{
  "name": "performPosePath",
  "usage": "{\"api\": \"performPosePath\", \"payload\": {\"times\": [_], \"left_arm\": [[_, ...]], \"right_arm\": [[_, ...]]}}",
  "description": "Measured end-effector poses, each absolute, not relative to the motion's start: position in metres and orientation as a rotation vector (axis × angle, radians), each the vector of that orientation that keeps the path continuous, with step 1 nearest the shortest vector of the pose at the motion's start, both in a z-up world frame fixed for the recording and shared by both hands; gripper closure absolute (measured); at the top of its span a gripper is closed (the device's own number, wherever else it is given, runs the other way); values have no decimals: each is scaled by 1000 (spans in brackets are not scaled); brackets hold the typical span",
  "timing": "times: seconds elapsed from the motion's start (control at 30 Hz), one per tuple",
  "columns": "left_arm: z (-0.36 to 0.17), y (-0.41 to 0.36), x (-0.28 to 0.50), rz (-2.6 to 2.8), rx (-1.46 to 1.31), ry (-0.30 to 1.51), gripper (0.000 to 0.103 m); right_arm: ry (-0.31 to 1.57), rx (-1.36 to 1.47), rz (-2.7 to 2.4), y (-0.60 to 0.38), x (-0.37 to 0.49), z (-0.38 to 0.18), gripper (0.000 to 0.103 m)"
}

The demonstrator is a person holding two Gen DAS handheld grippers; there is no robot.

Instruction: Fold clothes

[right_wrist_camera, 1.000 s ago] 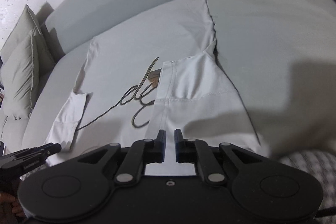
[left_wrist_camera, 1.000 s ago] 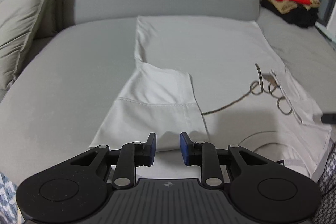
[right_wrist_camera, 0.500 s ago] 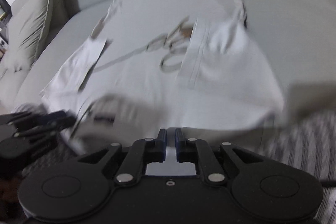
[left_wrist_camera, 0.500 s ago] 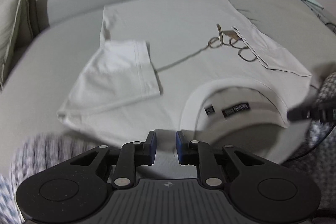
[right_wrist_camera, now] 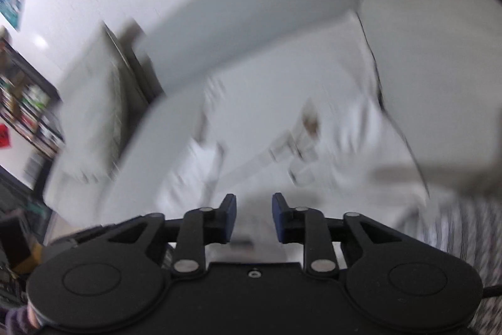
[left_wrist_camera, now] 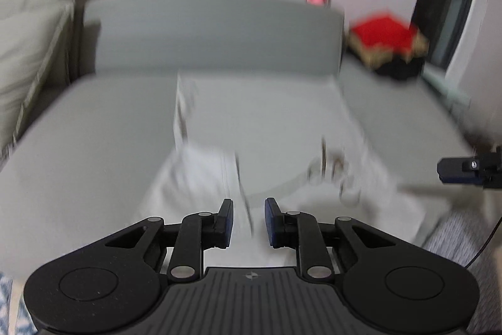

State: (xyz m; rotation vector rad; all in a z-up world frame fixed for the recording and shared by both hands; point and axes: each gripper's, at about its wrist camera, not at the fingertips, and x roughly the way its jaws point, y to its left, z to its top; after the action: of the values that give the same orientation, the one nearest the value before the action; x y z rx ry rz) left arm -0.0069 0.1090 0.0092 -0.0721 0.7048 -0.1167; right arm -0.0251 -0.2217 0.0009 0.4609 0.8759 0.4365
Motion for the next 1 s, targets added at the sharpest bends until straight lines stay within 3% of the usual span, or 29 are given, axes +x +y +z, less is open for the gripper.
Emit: {"api": "performPosePath", "payload": {"times": [0.2,0.33,0.47,0.6,0.63,0.67,0.73,0.77,0.83,0.9,0.93,1.0], "left_arm": [[58,127,28,-64,-61,578,75],[67,136,65,-31,-53,565,58],[45,151,119,14,-82,638,44],[2,169,176,45,-121,727,48],[-9,173,190,48,-123,741,52],[-20,177,204,48,-123,753,64],[-41,184,232,36,-133,778,77],[-51,188,246,43,-141,793,76],[-70,195,274,67,-153,820,75],[-87,203,300,99,-160,850,58],[-94,207,312,114,-163,855,50],[-107,213,333,122,-171,859,47]], "right_arm": [[717,501,458,-239,4,55,63],[674,491,416,-242,40,64,56],[668,518,366,-247,85,50,28],[720,593,303,-251,138,13,28],[732,611,284,-252,152,2,28],[743,618,271,-254,166,-9,30],[762,603,249,-256,195,-31,60],[774,581,230,-256,211,-42,74],[803,566,196,-260,240,-65,75],[826,559,169,-265,268,-88,74],[832,556,156,-268,280,-98,71],[836,545,126,-274,303,-117,57]]}}
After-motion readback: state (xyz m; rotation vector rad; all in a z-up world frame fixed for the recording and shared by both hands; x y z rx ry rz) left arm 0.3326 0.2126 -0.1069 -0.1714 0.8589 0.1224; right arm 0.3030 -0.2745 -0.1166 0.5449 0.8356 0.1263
